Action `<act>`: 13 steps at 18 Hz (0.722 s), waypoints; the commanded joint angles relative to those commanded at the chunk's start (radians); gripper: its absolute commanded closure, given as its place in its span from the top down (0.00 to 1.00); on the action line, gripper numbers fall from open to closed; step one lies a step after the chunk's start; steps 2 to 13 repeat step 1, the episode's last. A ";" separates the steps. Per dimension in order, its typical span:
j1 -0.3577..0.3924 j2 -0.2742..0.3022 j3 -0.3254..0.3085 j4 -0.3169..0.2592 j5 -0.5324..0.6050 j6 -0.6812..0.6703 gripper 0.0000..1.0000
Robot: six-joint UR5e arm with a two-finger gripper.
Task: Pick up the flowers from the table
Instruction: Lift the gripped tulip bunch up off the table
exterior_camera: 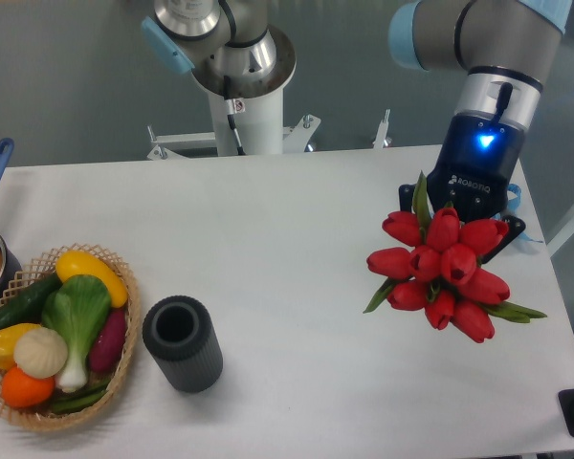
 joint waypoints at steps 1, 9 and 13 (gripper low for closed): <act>0.000 0.000 0.002 0.000 0.000 0.000 0.24; 0.000 0.000 0.002 0.000 0.000 0.000 0.24; 0.000 0.000 0.002 0.000 0.000 0.000 0.24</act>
